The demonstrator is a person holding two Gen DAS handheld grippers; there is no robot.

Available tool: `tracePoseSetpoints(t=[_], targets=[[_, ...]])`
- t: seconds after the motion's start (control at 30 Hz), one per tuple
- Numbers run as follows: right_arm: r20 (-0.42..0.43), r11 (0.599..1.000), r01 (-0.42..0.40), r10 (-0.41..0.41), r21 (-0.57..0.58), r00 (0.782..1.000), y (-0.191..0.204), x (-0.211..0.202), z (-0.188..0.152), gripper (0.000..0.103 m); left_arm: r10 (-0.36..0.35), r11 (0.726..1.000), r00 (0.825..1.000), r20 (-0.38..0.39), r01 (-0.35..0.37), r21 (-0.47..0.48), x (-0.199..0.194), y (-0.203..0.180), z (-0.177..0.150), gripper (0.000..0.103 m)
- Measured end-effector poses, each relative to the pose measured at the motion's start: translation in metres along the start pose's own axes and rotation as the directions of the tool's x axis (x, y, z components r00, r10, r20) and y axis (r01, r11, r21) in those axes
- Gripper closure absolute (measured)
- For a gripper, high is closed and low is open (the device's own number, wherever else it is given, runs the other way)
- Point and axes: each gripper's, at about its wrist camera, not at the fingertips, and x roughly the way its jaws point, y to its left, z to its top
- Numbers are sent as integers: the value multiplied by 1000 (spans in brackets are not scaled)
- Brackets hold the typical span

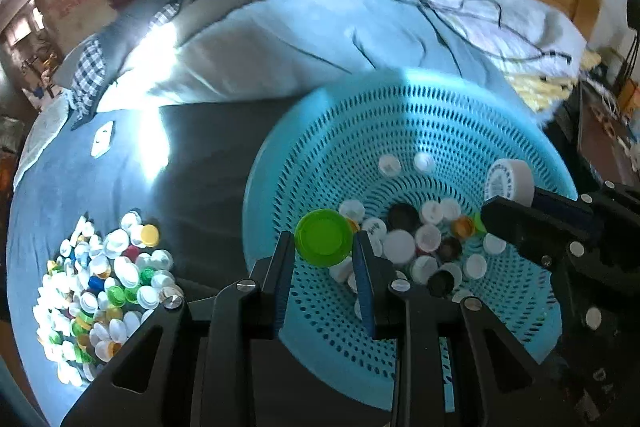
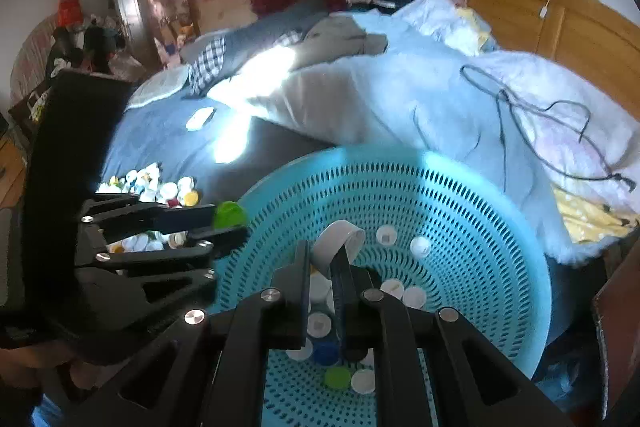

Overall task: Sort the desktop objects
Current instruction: 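Open both tools to drop the caps into the basket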

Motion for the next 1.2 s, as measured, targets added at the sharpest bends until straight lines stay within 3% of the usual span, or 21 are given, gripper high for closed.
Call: tracePoseSetpoints(t=[0.63,1.07,1.1,1.17,1.2], targets=[[-54,1000,-12,13,24,998,-9,13,-13,92,-6,1000,999,-51,7,12,14,-7,-4,78],[-64,1000,-11,12,19,998,-10,18,-16,92,-4,1000,999,-44,4,8,16,-5,-5,78],[-64,1000,-3,4,15,998,-10,18,-16,90,6,1000,999,-47,-5,12,17,-5,-5,74],[-56,1000,24,-24,12,998,-10,18,-15,54,39,999,998,-39,-39,3,17,-2,-6,58],[-41,998,53,-52,16,998,-12,16,-14,47,47,999,999,-27,-47,-8,15,2,-7,48]])
